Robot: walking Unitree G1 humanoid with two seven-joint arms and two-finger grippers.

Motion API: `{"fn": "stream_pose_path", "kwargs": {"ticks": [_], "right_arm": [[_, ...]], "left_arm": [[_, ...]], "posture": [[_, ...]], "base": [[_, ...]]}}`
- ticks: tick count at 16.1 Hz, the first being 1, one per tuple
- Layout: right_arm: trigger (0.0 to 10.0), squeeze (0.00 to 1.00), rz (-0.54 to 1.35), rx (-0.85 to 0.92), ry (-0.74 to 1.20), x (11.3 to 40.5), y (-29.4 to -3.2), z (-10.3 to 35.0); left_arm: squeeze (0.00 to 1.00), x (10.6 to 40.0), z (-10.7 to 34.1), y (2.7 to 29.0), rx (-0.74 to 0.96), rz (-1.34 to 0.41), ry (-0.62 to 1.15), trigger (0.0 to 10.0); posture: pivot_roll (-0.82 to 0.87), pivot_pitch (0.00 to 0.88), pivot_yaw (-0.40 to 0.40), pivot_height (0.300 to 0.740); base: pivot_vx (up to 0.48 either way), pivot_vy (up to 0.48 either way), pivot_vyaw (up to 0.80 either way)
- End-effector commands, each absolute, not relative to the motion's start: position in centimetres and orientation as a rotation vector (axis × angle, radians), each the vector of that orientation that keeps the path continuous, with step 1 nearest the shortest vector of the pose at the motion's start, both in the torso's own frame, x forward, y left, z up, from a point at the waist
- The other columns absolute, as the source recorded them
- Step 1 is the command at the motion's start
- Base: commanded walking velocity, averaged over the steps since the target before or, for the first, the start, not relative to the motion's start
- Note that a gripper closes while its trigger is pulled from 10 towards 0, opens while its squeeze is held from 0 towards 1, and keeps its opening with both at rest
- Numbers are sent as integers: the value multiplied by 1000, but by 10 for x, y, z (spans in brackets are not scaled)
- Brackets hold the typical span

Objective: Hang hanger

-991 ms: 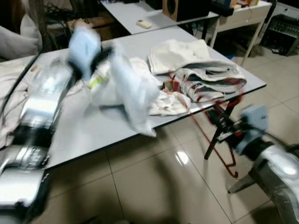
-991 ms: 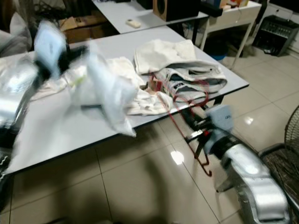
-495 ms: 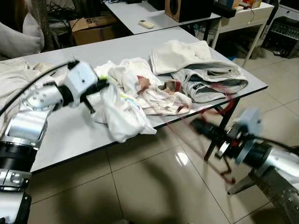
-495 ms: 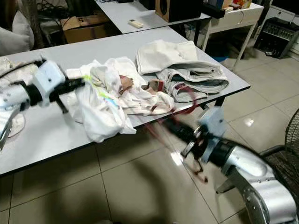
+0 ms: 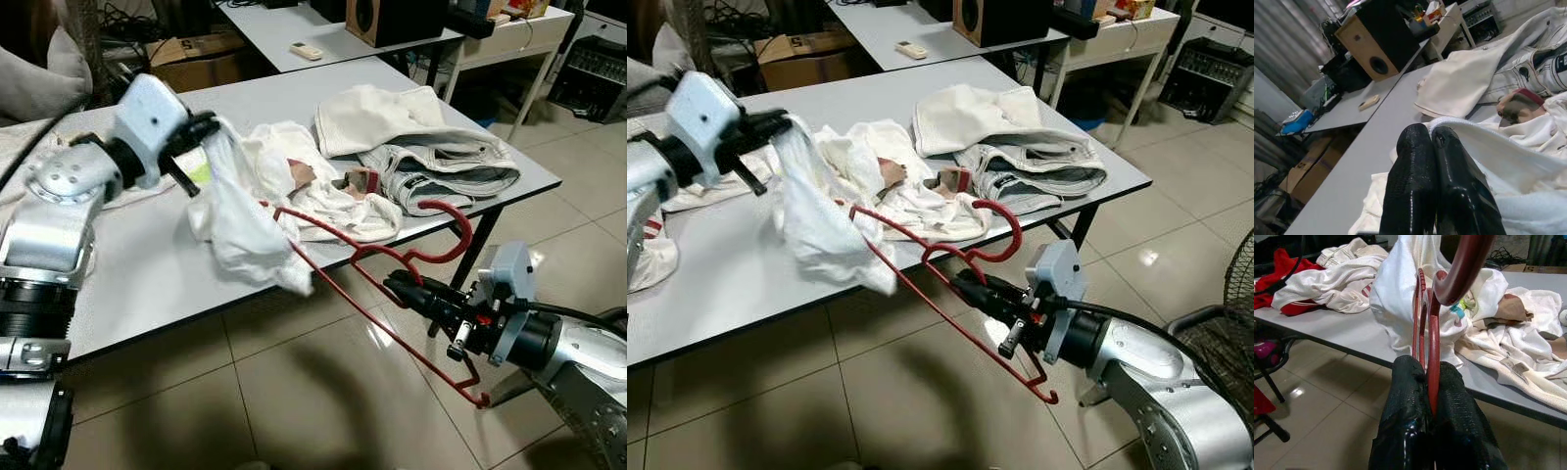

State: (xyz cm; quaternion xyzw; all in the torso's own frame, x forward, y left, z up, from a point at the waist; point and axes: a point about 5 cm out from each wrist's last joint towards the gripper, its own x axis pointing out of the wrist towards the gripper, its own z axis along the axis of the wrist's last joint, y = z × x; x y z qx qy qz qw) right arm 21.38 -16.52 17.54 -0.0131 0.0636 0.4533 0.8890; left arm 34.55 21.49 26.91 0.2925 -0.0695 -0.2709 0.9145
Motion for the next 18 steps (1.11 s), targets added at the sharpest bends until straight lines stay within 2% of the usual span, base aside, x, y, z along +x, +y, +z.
{"fn": "stream_pose_path", "kwargs": {"ticks": [1, 3, 4, 6, 10, 11, 14, 17, 18], "right_arm": [[10000, 0, 955, -43, 148, 212, -166, 176], [10000, 0, 911, -84, 220, 218, -169, 165], [10000, 0, 866, -106, 240, 224, -171, 161], [10000, 0, 878, -84, 202, 229, -168, 167], [10000, 0, 931, -53, 132, 227, -164, 182], [10000, 0, 921, -63, 137, 226, -166, 182], [10000, 0, 876, -81, 196, 229, -171, 174], [10000, 0, 848, -103, 294, 235, -170, 159], [10000, 0, 784, -124, 352, 241, -177, 152]], "left_arm": [[0, 341, 284, 208, 564, -572, -214, 0], [0, 330, 297, 193, 470, -660, -315, 0], [0, 320, 298, 184, 441, -759, -328, 0], [0, 311, 289, 176, 496, -835, -281, 0], [0, 320, 281, 186, 566, -679, -218, 0], [0, 324, 285, 194, 577, -589, -220, 0], [0, 324, 293, 192, 558, -577, -264, 0], [0, 312, 318, 181, 429, -647, -429, 0], [0, 311, 329, 189, 413, -590, -472, 0]], "posture": [[-129, 21, 50, 740], [-125, 22, 47, 740], [-118, 24, 42, 740], [-113, 24, 37, 740], [-119, 25, 32, 740], [-123, 24, 34, 740], [-122, 25, 36, 740], [-120, 25, 37, 740], [-120, 25, 37, 740]], "base": [[0, 0, 0], [0, 0, 0], [0, 0, 0], [0, 0, 0], [0, 0, 0], [0, 0, 0], [0, 0, 0], [0, 0, 0], [0, 0, 0]]}}
